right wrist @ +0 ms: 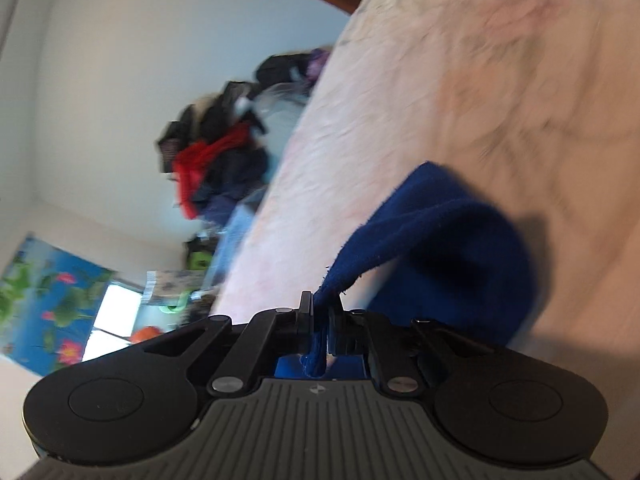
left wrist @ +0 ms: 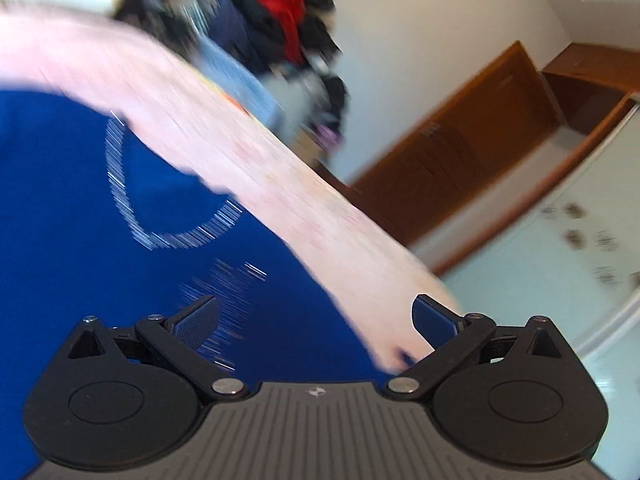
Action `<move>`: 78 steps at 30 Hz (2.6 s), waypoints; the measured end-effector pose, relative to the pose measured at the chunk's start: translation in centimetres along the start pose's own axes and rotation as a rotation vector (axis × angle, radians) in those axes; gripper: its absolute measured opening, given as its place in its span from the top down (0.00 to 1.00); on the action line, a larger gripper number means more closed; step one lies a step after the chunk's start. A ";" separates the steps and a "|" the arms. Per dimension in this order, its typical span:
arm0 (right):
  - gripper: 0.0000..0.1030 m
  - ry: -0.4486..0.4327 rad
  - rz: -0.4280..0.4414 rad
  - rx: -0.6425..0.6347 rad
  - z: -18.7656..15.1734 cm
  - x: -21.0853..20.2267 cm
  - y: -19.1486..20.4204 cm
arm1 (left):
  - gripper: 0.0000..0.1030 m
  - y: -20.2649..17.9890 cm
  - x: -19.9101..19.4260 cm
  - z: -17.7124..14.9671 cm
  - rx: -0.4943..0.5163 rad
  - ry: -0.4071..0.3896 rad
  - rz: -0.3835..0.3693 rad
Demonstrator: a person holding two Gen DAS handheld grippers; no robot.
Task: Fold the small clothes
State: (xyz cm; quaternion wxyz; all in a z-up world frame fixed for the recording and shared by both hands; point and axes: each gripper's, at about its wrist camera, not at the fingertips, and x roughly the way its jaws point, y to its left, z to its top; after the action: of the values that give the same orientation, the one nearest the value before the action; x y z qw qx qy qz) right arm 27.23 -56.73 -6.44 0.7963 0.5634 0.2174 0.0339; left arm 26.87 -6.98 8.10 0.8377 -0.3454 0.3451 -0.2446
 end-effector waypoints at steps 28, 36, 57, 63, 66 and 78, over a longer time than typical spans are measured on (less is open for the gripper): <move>0.35 0.146 0.352 0.359 -4.9 -0.3 -0.5 | 0.96 -0.8 15.6 -3.7 -0.390 0.373 -0.145; 0.23 0.120 0.281 0.282 -3.3 -2.9 -0.2 | 0.96 -0.3 7.0 6.3 -0.128 0.126 -0.139; 0.28 0.392 -0.089 -0.328 -3.8 11.3 8.5 | 0.96 17.6 -8.0 11.7 -0.382 -0.227 0.176; 0.93 0.478 -0.152 -0.419 -4.7 15.8 9.6 | 0.96 17.9 -8.9 12.0 -0.386 -0.233 0.158; 0.93 0.418 -0.114 -0.486 -3.4 14.5 11.3 | 0.96 17.6 -8.8 12.1 -0.345 -0.222 0.181; 0.49 0.466 -0.094 -0.304 -3.3 12.6 9.0 | 0.96 21.1 -5.5 10.7 -0.400 -0.071 0.269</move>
State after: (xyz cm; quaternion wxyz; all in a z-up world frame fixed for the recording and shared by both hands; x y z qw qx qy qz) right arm 39.06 -46.79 -3.06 0.8008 0.4039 0.4130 0.1580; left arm 34.98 14.50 0.20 0.7893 -0.4637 0.3999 -0.0454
